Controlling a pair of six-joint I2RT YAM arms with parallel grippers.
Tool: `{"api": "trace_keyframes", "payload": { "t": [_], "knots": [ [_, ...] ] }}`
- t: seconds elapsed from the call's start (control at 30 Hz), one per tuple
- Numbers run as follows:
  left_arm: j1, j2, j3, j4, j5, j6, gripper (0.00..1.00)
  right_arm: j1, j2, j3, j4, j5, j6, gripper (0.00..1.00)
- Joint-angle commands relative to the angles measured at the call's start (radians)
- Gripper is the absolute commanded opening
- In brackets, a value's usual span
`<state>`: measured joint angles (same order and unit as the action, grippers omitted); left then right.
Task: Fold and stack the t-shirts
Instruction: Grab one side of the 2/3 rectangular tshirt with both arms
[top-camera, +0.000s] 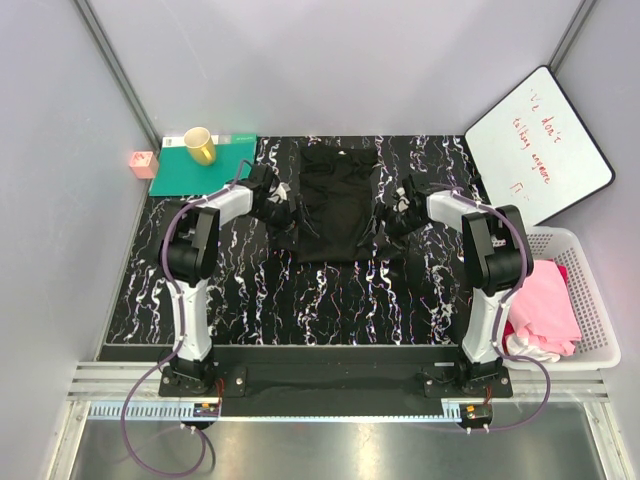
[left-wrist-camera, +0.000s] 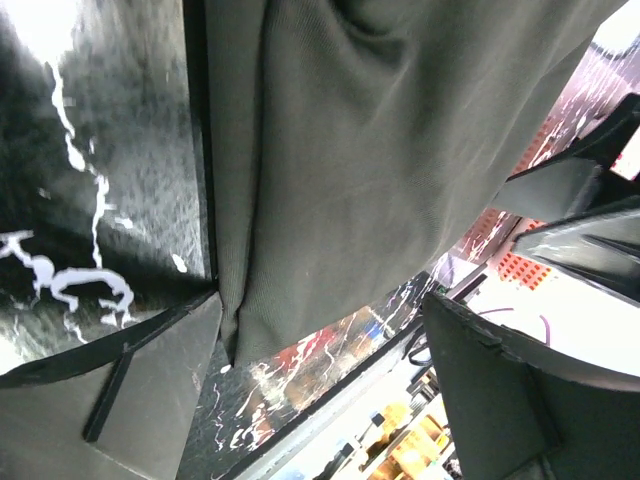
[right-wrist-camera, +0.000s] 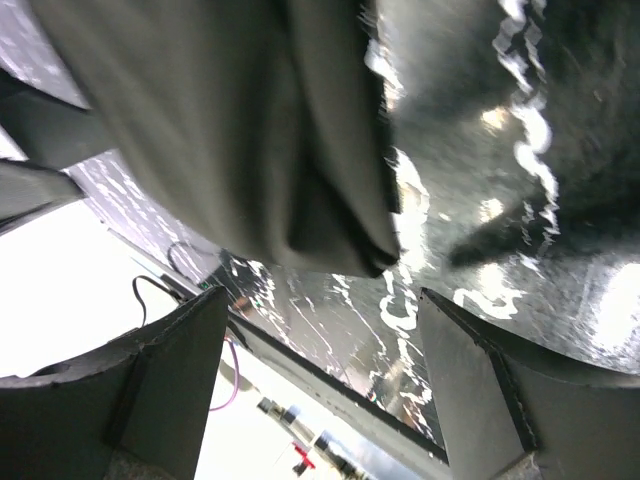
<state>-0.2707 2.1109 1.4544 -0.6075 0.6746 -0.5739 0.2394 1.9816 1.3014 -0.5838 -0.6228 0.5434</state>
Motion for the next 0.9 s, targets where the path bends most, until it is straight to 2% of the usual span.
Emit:
{"api": "trace_keyframes", "payload": {
  "t": [0.0, 0.2, 0.37, 0.47, 0.5, 0.53, 0.57, 0.63, 0.67, 0.7, 0.77, 0.87],
  "knots": [
    [-0.007, 0.012, -0.098, -0.038, -0.185, 0.011, 0.94, 0.0, 0.005, -0.011, -0.045, -0.015, -0.011, 0.83],
    [-0.007, -0.025, -0.127, -0.054, -0.225, 0.022, 0.91, 0.001, 0.048, -0.019, -0.044, -0.012, -0.022, 0.83],
    [-0.019, -0.008, -0.144, -0.058, -0.216, 0.029, 0.83, 0.001, 0.097, 0.018, -0.031, -0.02, -0.023, 0.79],
    [-0.045, 0.024, -0.132, -0.058, -0.216, 0.031, 0.74, 0.003, 0.126, 0.051, -0.019, -0.029, -0.019, 0.72],
    [-0.05, 0.037, -0.115, -0.057, -0.204, 0.032, 0.61, 0.003, 0.134, 0.061, -0.017, -0.04, -0.02, 0.68],
    [-0.053, 0.066, -0.105, -0.057, -0.198, 0.034, 0.4, 0.003, 0.154, 0.07, -0.011, -0.051, -0.02, 0.64],
    [-0.058, 0.083, -0.094, -0.057, -0.19, 0.035, 0.26, 0.005, 0.164, 0.088, -0.011, -0.06, -0.022, 0.47],
    [-0.059, 0.124, -0.062, -0.057, -0.167, 0.04, 0.0, 0.005, 0.186, 0.102, -0.013, -0.083, -0.023, 0.28],
    [-0.059, 0.13, -0.048, -0.058, -0.162, 0.042, 0.0, 0.003, 0.189, 0.108, -0.013, -0.089, -0.022, 0.11],
    [-0.059, 0.135, -0.045, -0.06, -0.161, 0.043, 0.0, 0.005, 0.186, 0.107, -0.014, -0.091, -0.02, 0.06],
    [-0.059, 0.12, -0.051, -0.064, -0.159, 0.046, 0.0, 0.005, 0.162, 0.093, -0.019, -0.083, -0.022, 0.01],
    [-0.058, 0.068, -0.09, -0.063, -0.167, 0.046, 0.0, 0.005, 0.117, 0.061, -0.043, -0.072, -0.028, 0.0]
  ]
}}
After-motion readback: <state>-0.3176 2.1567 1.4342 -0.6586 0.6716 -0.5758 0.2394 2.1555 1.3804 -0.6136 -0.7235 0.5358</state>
